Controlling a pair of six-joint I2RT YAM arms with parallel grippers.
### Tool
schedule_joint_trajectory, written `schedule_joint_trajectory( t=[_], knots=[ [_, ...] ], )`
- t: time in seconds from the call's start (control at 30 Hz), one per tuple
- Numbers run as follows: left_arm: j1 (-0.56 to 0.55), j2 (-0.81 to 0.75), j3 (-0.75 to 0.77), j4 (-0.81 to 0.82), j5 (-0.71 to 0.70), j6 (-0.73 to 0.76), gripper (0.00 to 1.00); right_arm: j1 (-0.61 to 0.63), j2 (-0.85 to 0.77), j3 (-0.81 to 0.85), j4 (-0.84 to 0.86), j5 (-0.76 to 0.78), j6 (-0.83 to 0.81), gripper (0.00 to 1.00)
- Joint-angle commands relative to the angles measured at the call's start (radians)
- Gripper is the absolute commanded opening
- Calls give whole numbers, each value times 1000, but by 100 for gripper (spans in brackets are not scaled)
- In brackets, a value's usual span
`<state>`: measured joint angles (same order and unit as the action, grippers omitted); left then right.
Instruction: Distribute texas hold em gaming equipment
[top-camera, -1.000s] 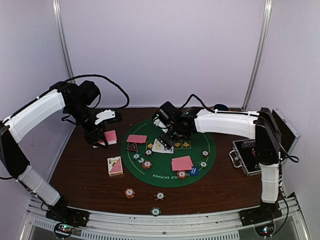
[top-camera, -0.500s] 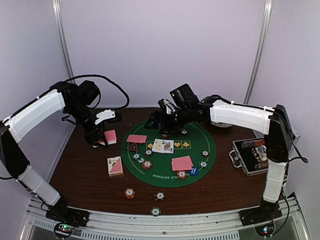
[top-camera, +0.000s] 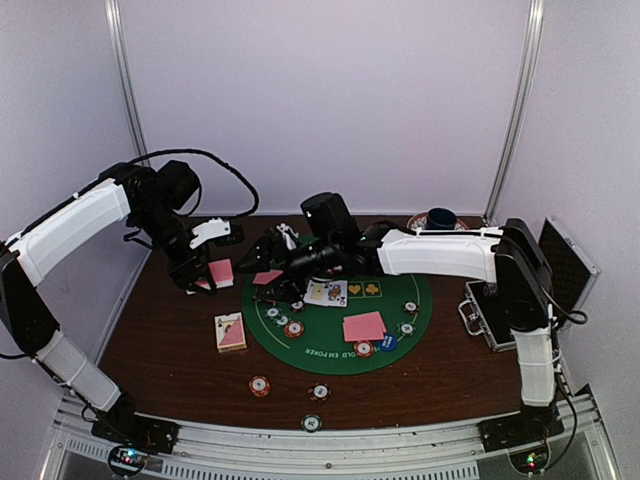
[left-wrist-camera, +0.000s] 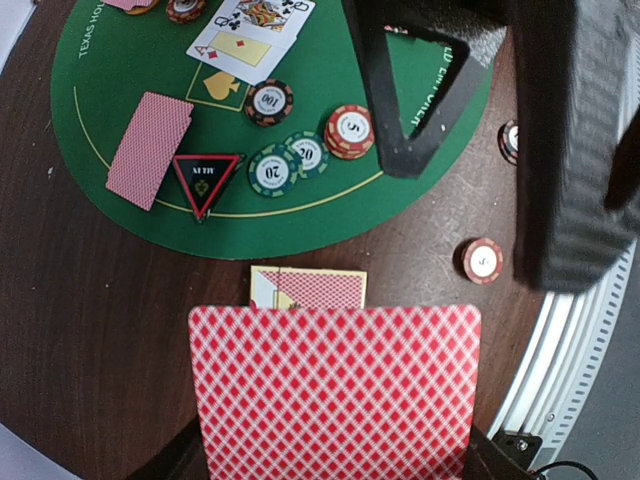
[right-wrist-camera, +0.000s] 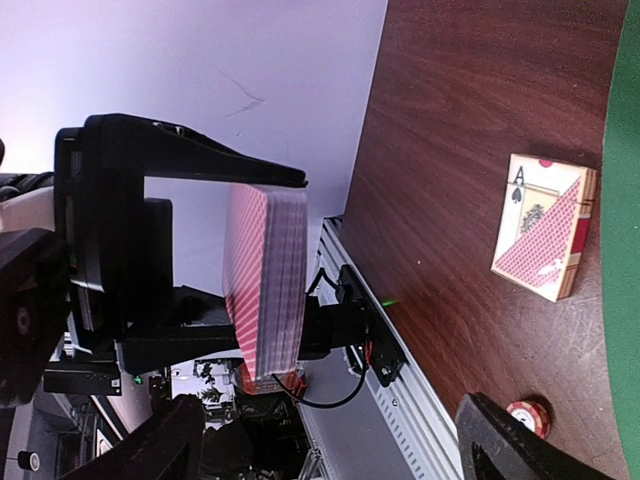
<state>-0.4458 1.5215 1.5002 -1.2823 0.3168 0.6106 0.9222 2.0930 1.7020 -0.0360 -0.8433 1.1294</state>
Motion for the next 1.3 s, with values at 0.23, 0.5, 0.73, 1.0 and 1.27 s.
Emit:
schedule_joint_trajectory(
  t=[0.23,0.5,0.73,1.0,1.27],
  knots=[
    [6,-4,21,24,30,-8,0,29,111,125,174,-56,149,89],
    [6,-9,28,11,56,-8,0,40,196,237,164,-58,174,86],
    [6,-17,26,4,78,-5,0,52,240,265,216,-51,226,84],
    [6,-18,30,4,77,-7,0,50,249,254,241,-5,246,82],
    [6,-26,29,2,84,-9,0,52,316,331,229,-32,276,77]
  ],
)
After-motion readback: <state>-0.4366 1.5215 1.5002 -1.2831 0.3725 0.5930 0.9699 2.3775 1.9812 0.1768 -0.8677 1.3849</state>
